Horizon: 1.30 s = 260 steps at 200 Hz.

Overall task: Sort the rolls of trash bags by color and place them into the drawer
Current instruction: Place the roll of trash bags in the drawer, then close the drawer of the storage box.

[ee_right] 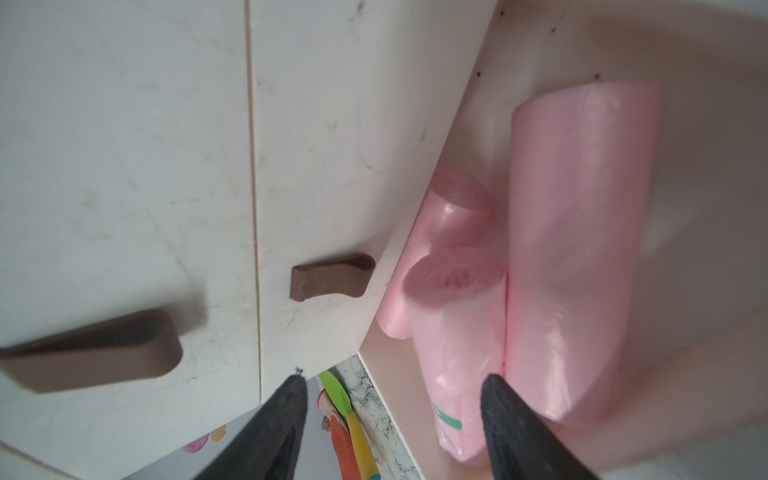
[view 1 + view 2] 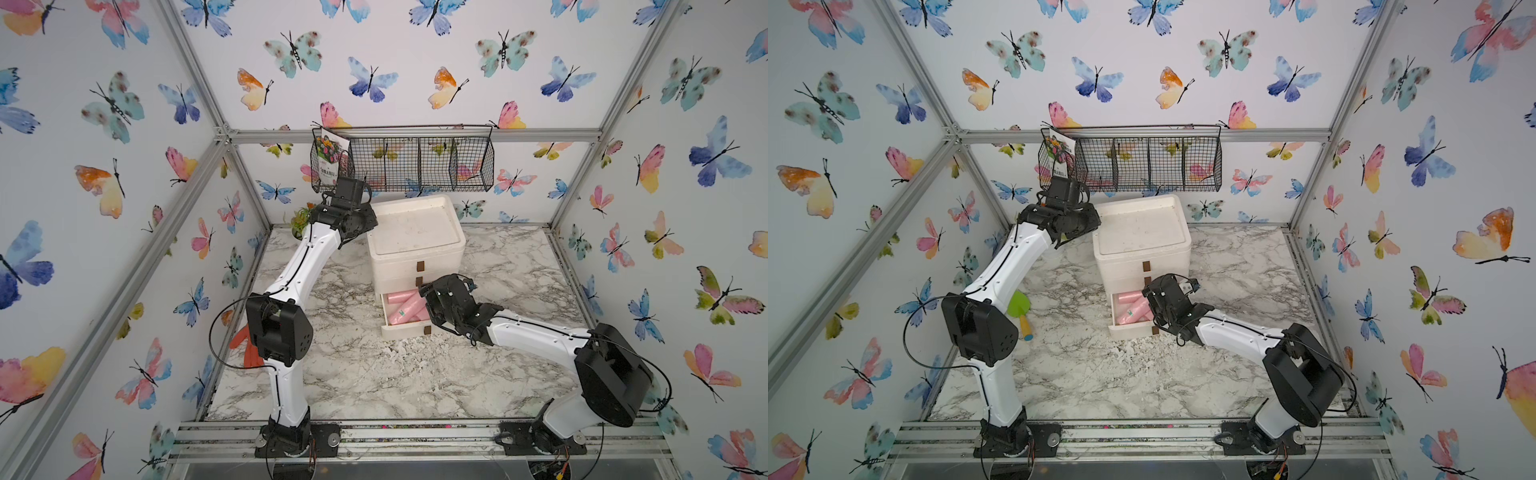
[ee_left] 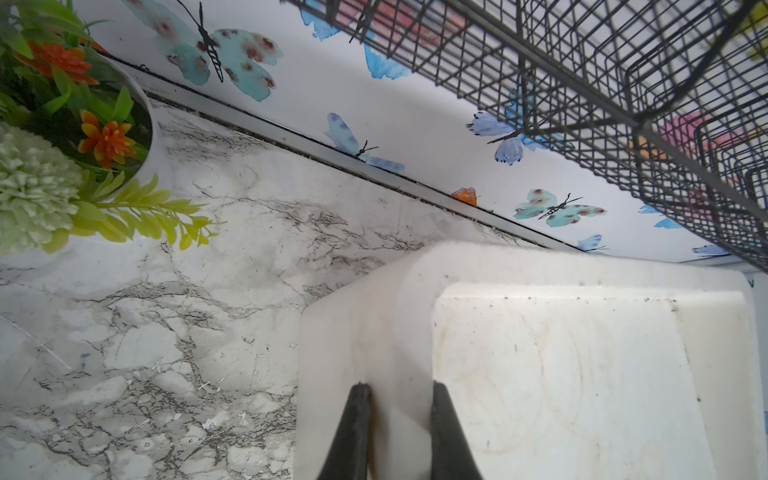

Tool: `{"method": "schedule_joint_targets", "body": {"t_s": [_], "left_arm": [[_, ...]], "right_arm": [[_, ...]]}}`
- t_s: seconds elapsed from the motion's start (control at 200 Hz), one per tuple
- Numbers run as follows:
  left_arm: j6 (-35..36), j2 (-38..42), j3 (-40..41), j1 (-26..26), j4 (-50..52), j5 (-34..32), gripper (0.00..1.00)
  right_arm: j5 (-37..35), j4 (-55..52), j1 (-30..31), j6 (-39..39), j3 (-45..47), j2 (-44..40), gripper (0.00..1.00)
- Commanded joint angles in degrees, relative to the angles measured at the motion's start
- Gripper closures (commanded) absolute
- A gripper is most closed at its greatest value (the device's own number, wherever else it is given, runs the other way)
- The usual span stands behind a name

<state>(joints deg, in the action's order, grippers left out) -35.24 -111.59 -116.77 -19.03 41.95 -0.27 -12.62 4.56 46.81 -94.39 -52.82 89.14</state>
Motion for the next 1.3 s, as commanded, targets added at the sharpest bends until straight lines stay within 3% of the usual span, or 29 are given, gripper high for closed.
{"method": "schedule_joint_targets", "body": {"t_s": [0.0, 0.175, 0.38, 0.531, 0.576, 0.596, 0.611, 0.901, 1.297], "left_arm": [[-3.0, 0.7, 1.4, 2.1, 3.6, 2.3, 1.0], [-3.0, 0.7, 1.6, 2.1, 3.5, 2.1, 1.0], [-2.7, 0.9, 1.5, 2.1, 3.8, 2.2, 1.0], [-2.6, 0.8, 1.5, 2.0, 3.6, 1.9, 1.0], [-2.6, 0.5, 1.5, 2.1, 3.6, 1.7, 1.0], [-2.6, 0.5, 1.5, 2.0, 3.6, 1.6, 1.0], [-2.5, 0.4, 1.4, 2.1, 3.6, 1.5, 1.0], [-1.3, -0.3, 0.7, 2.1, 4.2, -0.1, 1.0], [-0.1, -1.0, -0.2, 1.3, 5.5, -0.3, 1.0]], "right_arm": [[-0.7, 1.8, 0.0, 0.4, 1.8, -1.7, 0.3], [-3.3, 1.5, 0.0, 7.9, 1.1, -4.0, 0.31], [-6.7, -10.6, 0.0, 19.5, -0.5, -7.9, 0.34], [-5.1, -16.9, -0.1, 22.0, 5.2, -11.8, 0.65], [-4.9, -18.6, 0.0, 22.2, 6.9, -12.3, 0.82], [-4.7, -19.1, 0.0, 22.0, 7.7, -12.5, 0.95], [-4.5, -19.5, 0.0, 21.9, 8.3, -12.6, 0.97], [-1.0, -15.8, 0.0, 22.4, 14.6, -10.1, 0.98], [-0.4, -9.9, 0.0, 26.0, 8.8, 0.9, 0.98]]}}
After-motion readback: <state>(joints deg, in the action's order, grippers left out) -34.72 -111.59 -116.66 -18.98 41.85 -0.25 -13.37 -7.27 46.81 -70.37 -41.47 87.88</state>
